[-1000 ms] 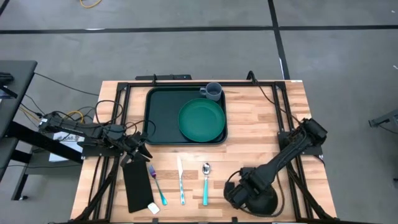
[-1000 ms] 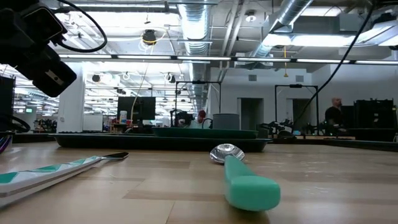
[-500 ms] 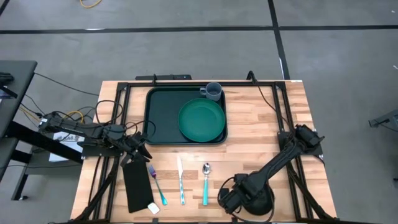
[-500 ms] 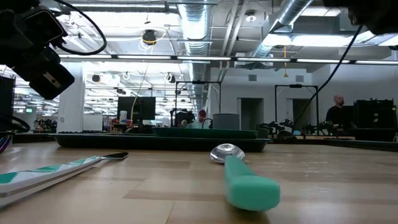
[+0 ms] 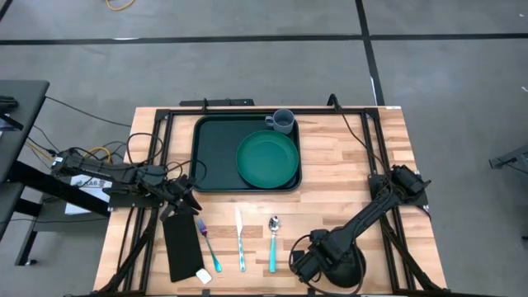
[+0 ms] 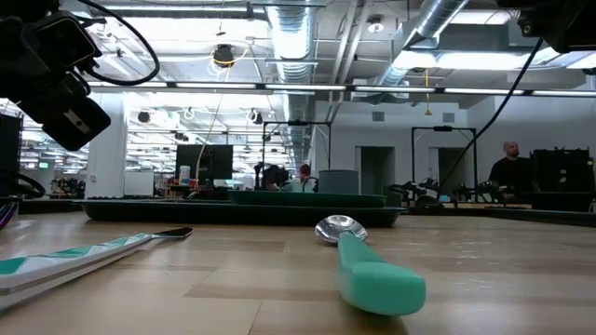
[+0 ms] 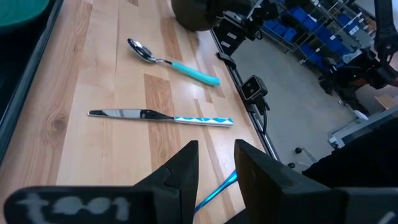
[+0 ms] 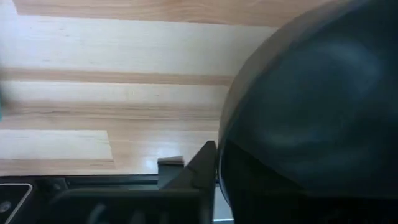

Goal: Set up tray
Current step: Put the black bowl on the green plate on the black serving tray, then put the black napkin on the black serving tray to the left of the green plate

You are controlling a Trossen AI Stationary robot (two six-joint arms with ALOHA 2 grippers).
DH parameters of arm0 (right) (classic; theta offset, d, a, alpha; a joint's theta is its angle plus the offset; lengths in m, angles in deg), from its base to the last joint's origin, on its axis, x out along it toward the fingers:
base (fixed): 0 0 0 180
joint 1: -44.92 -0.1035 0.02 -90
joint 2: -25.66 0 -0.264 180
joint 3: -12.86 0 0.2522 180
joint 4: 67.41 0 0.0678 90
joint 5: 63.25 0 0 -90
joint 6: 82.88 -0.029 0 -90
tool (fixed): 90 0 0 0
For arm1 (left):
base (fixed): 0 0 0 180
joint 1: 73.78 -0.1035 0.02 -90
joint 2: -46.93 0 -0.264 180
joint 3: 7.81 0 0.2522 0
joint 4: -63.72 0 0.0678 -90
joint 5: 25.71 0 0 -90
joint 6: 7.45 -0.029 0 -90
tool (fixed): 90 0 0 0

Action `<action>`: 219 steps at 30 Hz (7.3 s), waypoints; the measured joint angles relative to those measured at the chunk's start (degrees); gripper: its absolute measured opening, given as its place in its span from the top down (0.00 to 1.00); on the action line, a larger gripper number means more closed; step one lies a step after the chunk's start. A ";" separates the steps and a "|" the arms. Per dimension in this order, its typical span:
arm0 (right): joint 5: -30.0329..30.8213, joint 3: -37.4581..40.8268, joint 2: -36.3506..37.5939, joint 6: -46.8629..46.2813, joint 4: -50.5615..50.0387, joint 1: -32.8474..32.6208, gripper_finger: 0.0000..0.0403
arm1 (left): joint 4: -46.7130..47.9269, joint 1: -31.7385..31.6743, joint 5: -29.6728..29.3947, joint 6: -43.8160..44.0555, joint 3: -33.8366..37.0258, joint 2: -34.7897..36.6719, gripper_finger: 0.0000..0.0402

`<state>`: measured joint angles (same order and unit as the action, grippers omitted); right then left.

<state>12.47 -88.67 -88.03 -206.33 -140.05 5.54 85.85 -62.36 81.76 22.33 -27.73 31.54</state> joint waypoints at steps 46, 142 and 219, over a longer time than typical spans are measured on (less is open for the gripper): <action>9.98 -18.86 2.08 101.70 -17.04 44.60 1.00 | 1.17 -0.04 -26.19 4.75 0.00 0.01 0.77; 5.45 -36.12 4.98 112.02 -21.29 45.91 0.84 | -4.64 -10.27 -14.93 0.12 -0.02 -0.75 0.77; 17.39 37.77 45.27 95.12 43.36 20.76 0.84 | 29.05 10.84 -3.34 10.44 -15.76 -43.96 0.64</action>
<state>29.86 -50.90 -42.76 -111.22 -96.69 26.31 114.91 -51.52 78.42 32.78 -43.48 -12.42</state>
